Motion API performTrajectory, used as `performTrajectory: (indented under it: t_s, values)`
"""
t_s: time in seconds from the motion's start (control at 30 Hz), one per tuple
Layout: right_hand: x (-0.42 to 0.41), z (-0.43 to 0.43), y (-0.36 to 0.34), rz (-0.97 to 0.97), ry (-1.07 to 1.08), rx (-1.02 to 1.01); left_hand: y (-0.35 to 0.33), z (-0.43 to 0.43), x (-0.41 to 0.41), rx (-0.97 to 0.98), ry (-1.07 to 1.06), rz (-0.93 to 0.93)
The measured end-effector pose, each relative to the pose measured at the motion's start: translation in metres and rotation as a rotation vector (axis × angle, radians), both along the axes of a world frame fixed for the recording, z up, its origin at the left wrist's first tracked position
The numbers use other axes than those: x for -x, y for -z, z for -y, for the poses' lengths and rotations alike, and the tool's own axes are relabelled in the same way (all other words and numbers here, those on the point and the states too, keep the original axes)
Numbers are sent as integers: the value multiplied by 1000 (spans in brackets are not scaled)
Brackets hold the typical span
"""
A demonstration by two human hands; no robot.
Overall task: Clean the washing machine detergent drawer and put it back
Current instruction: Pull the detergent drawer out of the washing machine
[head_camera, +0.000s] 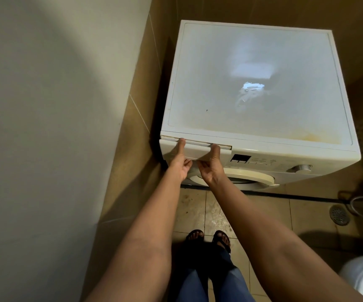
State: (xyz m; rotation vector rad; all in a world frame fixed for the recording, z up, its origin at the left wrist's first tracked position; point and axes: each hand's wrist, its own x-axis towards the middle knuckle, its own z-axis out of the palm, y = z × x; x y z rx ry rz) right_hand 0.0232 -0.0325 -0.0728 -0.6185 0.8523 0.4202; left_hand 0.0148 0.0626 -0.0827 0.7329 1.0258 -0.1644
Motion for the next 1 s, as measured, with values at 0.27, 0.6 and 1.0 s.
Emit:
performTrajectory:
  t_s: [0.27, 0.6, 1.0]
  values:
    - [22, 5, -3, 11, -6, 4, 1, 0, 24, 4, 24, -3]
    - [53, 12, -5, -18, -16, -1, -4, 3, 57, -9, 25, -10]
    - [89, 18, -11, -26, -17, -1, -4, 8, 98, 11, 11, -17]
